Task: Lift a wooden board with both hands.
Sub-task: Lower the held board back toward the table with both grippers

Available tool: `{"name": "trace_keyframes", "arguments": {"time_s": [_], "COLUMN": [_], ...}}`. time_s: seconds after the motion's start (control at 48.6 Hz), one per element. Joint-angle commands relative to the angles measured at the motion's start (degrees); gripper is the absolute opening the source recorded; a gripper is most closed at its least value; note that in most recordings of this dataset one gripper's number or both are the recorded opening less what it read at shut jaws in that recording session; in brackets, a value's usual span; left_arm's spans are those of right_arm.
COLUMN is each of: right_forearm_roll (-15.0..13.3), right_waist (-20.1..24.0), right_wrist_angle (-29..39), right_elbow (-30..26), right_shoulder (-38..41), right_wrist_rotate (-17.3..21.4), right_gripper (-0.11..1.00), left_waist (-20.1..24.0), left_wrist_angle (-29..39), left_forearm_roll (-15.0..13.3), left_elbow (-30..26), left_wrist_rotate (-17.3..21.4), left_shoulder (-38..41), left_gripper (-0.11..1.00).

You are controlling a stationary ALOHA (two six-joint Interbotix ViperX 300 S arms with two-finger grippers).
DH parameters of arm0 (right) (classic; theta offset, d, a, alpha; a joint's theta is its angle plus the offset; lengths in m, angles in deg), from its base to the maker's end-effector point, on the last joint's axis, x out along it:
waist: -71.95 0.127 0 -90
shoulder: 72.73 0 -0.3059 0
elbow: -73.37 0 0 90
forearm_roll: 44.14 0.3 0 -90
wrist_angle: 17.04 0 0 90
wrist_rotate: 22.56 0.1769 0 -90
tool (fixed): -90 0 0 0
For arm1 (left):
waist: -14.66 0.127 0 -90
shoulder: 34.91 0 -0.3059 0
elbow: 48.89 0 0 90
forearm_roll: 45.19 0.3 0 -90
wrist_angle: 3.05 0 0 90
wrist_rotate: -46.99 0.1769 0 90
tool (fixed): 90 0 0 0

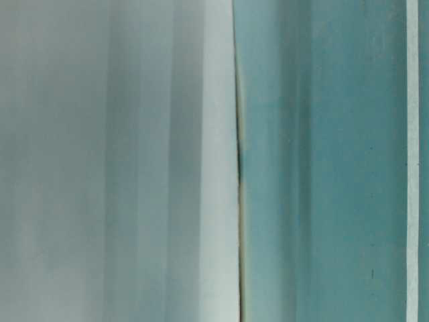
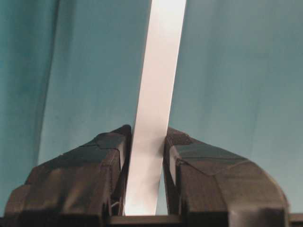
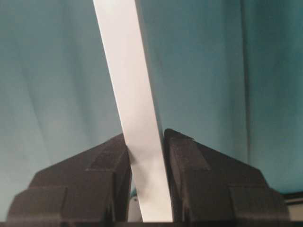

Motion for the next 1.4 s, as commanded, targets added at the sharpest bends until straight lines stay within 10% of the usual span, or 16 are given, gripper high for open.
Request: {"name": "trace_keyframes", "arguments": {"time_s": [0.0, 0.391, 1.379], "right_forearm_roll": [0.2, 0.1, 0.6], "right_waist": [-0.1, -0.1, 0.5], "right_wrist_angle": [-1.1, -1.7, -30.8], "right_elbow": [-2.1, 0.6, 33.1], "right_shoulder": [0.7, 0.8, -1.2], "right_wrist_rotate": [0.5, -0.3, -2.1], "right_gripper": [0.21, 0.21, 0.21], "left_waist": [0.4, 0.4, 0.0], "left_wrist_angle": [-1.0, -2.2, -26.4], "left_forearm_roll": [0.1, 0.1, 0.1], "left_elbow": [-2.8, -1.1, 30.1], "left_wrist_rotate": [-0.3, -0.4, -0.4], "left_shoulder": [0.6, 0.8, 2.2], "left_gripper": [0.18, 0.18, 0.18]}}
